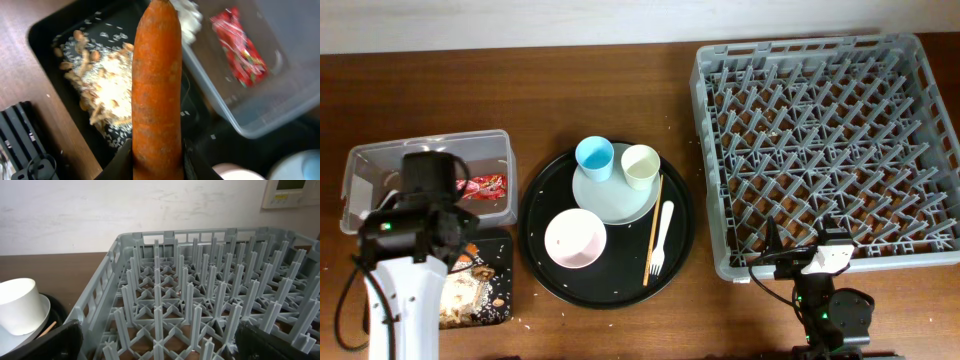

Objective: Sort waste into correct bins and load items into the dishwasher rack
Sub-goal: 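Carry the carrot to the black tray and release it, then move the left gripper to the pink bowl and grasp its rim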

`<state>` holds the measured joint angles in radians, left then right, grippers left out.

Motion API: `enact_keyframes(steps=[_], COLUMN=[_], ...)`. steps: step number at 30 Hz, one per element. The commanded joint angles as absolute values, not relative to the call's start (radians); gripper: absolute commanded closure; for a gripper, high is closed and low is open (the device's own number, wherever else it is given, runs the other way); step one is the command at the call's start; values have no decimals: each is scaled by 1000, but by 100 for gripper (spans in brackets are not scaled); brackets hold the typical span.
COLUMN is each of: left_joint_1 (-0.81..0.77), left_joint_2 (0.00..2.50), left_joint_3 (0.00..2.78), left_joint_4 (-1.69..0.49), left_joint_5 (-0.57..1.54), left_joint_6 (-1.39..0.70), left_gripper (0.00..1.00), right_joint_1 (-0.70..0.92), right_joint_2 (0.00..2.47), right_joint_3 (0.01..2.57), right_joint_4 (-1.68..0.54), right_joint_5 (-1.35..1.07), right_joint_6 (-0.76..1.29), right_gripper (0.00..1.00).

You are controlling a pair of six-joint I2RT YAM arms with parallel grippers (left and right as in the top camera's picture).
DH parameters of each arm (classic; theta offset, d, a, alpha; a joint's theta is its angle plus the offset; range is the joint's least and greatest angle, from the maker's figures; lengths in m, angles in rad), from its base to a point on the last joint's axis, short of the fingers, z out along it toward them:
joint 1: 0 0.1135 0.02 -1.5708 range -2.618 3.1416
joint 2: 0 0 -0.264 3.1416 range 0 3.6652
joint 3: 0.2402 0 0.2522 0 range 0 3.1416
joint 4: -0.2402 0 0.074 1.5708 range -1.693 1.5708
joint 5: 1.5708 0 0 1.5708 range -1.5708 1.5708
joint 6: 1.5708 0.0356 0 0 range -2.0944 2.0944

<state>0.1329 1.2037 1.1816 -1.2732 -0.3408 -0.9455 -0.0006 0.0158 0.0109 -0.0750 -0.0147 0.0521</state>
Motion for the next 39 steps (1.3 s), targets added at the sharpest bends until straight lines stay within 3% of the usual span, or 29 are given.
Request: enact_keyframes(steps=[1,9,17,19,21,22,27,29,32,34,39], left_joint_1=[259,507,533,533,533,533,533,533,528,495,231], left_joint_2=[1196,1214,1435,1433,1420,1399,1295,1249,1214,1178,1102], left_joint_3=[1092,776,699,706,731,769,867,867,867,881,983], left_joint_4=[-1213,-828,-582,-584,-600,-651,-765,-804,-831,-838,-933], left_joint_5=[-340,-132,-108,-107,-104,-104,-104,-103,24,204,206], left_joint_6=[-982,-982,-982,-950,-857,-857,-857,-857,-660,-455,-390], left_gripper=[92,84,71,62,44,43,45,72,85,89,89], right_joint_1=[-7,-7,-7,-7,-7,-7,-7,-7,-7,-7,-7], right_joint_2=[9,9,9,9,9,9,9,9,9,9,9], right_joint_3=[6,6,6,6,6,6,6,6,6,6,6], right_joint_4=[-80,-80,-80,-80,-80,-80,-79,-80,-80,-79,-80], right_joint_5=[-6,-6,-6,-6,-6,-6,-6,-6,-6,-6,-6], right_joint_6=[54,54,54,54,54,54,54,54,54,54,54], right_gripper=[1,1,1,1,1,1,1,1,1,1,1])
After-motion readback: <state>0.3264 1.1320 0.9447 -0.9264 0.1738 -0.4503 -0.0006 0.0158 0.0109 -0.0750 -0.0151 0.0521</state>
